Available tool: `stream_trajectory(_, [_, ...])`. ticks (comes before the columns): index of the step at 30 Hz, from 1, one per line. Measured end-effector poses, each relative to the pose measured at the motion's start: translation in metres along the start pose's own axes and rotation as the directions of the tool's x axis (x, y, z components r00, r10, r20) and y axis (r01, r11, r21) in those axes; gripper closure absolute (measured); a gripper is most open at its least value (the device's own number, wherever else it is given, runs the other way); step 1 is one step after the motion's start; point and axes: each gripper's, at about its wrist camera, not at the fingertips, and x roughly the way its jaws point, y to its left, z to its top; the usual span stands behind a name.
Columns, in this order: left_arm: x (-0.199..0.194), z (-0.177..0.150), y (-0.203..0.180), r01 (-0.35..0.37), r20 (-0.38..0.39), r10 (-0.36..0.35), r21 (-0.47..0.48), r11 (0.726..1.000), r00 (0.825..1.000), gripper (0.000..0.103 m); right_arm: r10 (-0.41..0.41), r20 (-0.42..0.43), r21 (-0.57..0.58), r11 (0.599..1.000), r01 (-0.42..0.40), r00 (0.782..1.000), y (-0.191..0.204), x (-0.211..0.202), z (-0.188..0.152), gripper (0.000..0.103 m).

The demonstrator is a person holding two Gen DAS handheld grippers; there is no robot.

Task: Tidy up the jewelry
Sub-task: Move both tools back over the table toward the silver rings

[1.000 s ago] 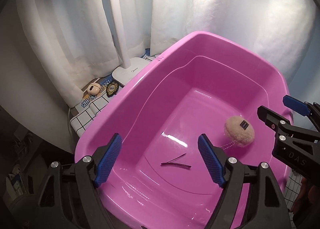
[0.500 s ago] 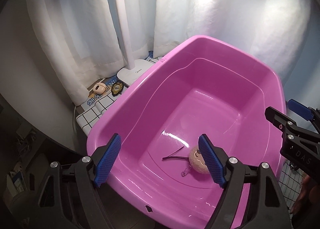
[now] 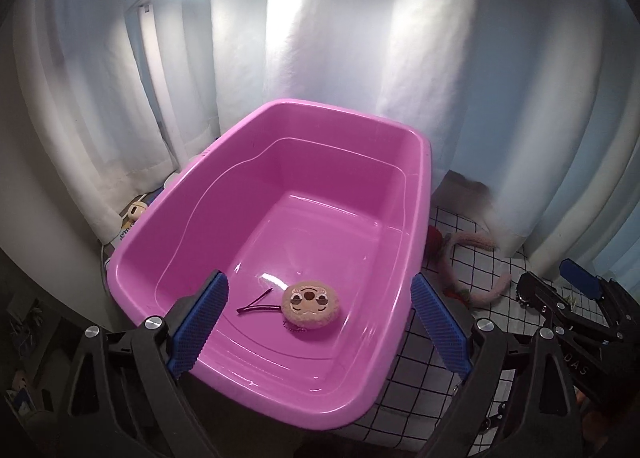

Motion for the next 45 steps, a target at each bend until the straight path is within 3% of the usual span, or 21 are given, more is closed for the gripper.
stream_trajectory(5, [0.005, -0.023, -0.057, 0.116, -0.032, -0.113, 0.106, 0.988, 0.993, 0.009, -0.138, -0.06, 0.157, 0.977, 0.145, 0.989, -0.077, -0.03, -0.066, 0.031])
stream_trajectory(11, [0.033, -0.067, -0.115, 0.222, -0.154, -0.193, 0.205, 0.953, 0.969, 0.009, -0.256, -0.183, 0.314, 0.9, 0.303, 0.949, -0.148, -0.051, -0.148, 0.031])
stream_trajectory(17, [0.066, -0.122, -0.151, 0.265, -0.272, -0.187, 0.287, 0.921, 0.944, 0.009, -0.257, -0.276, 0.422, 0.834, 0.357, 0.926, -0.181, -0.059, -0.212, 0.031])
stream_trajectory(23, [0.093, -0.162, -0.17, 0.28, -0.346, -0.16, 0.333, 0.901, 0.925, 0.009, -0.236, -0.347, 0.423, 0.824, 0.376, 0.908, -0.189, -0.044, -0.257, 0.031])
stream_trajectory(33, [0.119, -0.18, -0.165, 0.244, -0.385, -0.11, 0.319, 0.916, 0.916, 0.009, -0.186, -0.384, 0.392, 0.854, 0.342, 0.904, -0.186, -0.009, -0.28, 0.031])
stream_trajectory(42, [0.123, -0.191, -0.165, 0.259, -0.408, -0.119, 0.307, 0.916, 0.905, 0.009, -0.208, -0.381, 0.367, 0.86, 0.354, 0.901, -0.188, -0.003, -0.279, 0.031])
stream_trajectory(45, [0.125, -0.193, -0.168, 0.247, -0.396, -0.107, 0.322, 0.914, 0.912, 0.009, -0.23, -0.385, 0.344, 0.863, 0.37, 0.894, -0.187, -0.002, -0.279, 0.031])
